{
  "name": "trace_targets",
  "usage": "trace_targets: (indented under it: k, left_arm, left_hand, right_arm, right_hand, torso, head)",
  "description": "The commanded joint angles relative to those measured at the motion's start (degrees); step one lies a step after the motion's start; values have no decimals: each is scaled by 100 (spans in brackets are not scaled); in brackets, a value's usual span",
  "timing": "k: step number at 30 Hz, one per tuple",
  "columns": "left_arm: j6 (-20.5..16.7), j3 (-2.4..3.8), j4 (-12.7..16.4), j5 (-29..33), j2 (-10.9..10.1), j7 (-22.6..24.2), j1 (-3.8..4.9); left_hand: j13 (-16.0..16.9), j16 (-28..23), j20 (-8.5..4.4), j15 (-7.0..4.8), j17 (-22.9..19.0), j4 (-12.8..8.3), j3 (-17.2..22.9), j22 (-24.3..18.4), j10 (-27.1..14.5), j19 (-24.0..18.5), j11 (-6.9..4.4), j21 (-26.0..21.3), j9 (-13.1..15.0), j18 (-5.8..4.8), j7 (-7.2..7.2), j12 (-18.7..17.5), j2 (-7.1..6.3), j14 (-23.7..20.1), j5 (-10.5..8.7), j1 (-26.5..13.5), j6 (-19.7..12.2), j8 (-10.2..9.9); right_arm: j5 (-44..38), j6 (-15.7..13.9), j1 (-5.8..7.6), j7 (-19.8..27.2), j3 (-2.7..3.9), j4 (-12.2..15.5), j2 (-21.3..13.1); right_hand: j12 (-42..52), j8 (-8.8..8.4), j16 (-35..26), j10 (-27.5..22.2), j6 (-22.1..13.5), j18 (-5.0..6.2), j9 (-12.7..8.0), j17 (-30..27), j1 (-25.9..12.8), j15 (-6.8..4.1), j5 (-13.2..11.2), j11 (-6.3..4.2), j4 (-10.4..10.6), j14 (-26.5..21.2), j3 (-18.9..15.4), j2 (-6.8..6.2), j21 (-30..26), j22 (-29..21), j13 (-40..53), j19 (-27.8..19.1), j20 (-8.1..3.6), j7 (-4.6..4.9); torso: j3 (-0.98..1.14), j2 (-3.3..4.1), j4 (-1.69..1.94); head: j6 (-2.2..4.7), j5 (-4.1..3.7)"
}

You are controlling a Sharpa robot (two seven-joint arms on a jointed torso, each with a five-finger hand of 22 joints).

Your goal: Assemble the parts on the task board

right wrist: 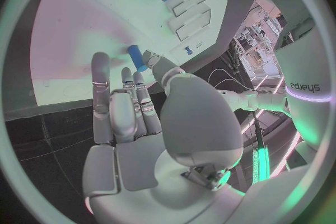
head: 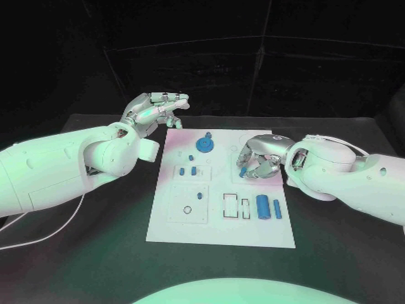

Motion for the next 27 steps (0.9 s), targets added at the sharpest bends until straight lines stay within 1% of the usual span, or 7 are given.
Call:
trace_targets:
  k: [1,7,12,14,17,21,27]
  left_arm:
    - [59,4,-1,13,6,19,7]
    - [60,4,-8,13,7,14,7]
    - [88,4,-12,13,7,4,7]
    - [95,4,-13,13,7,1,7]
    - [108,4,-11,13,6,2,7]
    - [135,4,-7,13,4,3,7]
    - [150,4,-11,13,0,5,7]
  left_hand:
    - [-7,-3,46,31,2,12,-36,-5,-44,12,-14,-21,1,69,49,21,33,-24,8,-24,-10,-31]
    - [-7,-3,46,31,2,12,-36,-5,-44,12,-14,-21,1,69,49,21,33,-24,8,-24,-10,-31]
    - [-7,-3,46,31,2,12,-36,-5,-44,12,-14,-21,1,69,49,21,33,-24,8,-24,-10,-31]
    - [-7,-3,46,31,2,12,-36,-5,-44,12,-14,-21,1,69,49,21,33,-24,8,-24,-10,-31]
    - [-7,-3,46,31,2,12,-36,-5,-44,12,-14,-21,1,69,49,21,33,-24,8,-24,-10,-31]
    - [-7,6,46,31,19,13,-38,-6,-45,13,-14,-23,2,69,49,23,35,-19,8,-23,-11,-30]
    - [-7,28,48,32,60,12,-45,-8,-51,20,-13,-24,3,70,51,29,37,-3,8,-20,-14,-29]
  right_arm:
    - [-38,268,8,-10,2,-1,20]
    - [-38,260,8,-35,2,-22,32]
    - [-23,154,8,-14,2,-35,36]
    - [-16,107,8,-18,2,-34,41]
    - [-25,-30,8,-59,2,-33,48]
    - [-49,-223,7,-96,2,-21,50]
    - [-59,-545,6,-103,2,81,0]
  right_hand:
    - [45,31,39,98,68,70,9,44,37,-55,31,-5,18,161,14,54,26,68,-4,48,-21,-2]
    - [114,93,107,351,253,45,30,144,133,-96,-60,-39,18,182,172,190,148,233,-5,145,-37,14]
    - [231,211,177,704,547,21,67,247,262,-174,-260,-145,-8,203,352,331,285,414,27,235,-96,-72]
    - [261,247,209,792,639,5,79,298,316,-205,-390,-179,-23,214,416,387,352,511,37,280,-125,-106]
    - [282,277,244,875,743,-17,92,346,438,-241,-791,-213,-66,224,576,517,445,634,49,333,-168,-135]
    - [290,282,270,909,787,-30,97,387,480,-249,-949,-224,-89,229,689,566,502,709,56,357,-182,-139]
    - [288,276,270,919,802,-83,99,374,432,-247,-972,-227,-72,227,728,540,684,1013,60,495,-183,-138]
  torso:
    - [4,0,-2]
    - [6,-4,-10]
    - [5,-3,-5]
    - [7,-4,-4]
    - [3,-3,-3]
    - [2,-4,-5]
    - [5,-6,-18]
  head:
    - [-17,7]
    - [-28,16]
    - [-37,18]
    - [-44,27]
    - [-57,34]
    - [-63,43]
    - [-59,40]
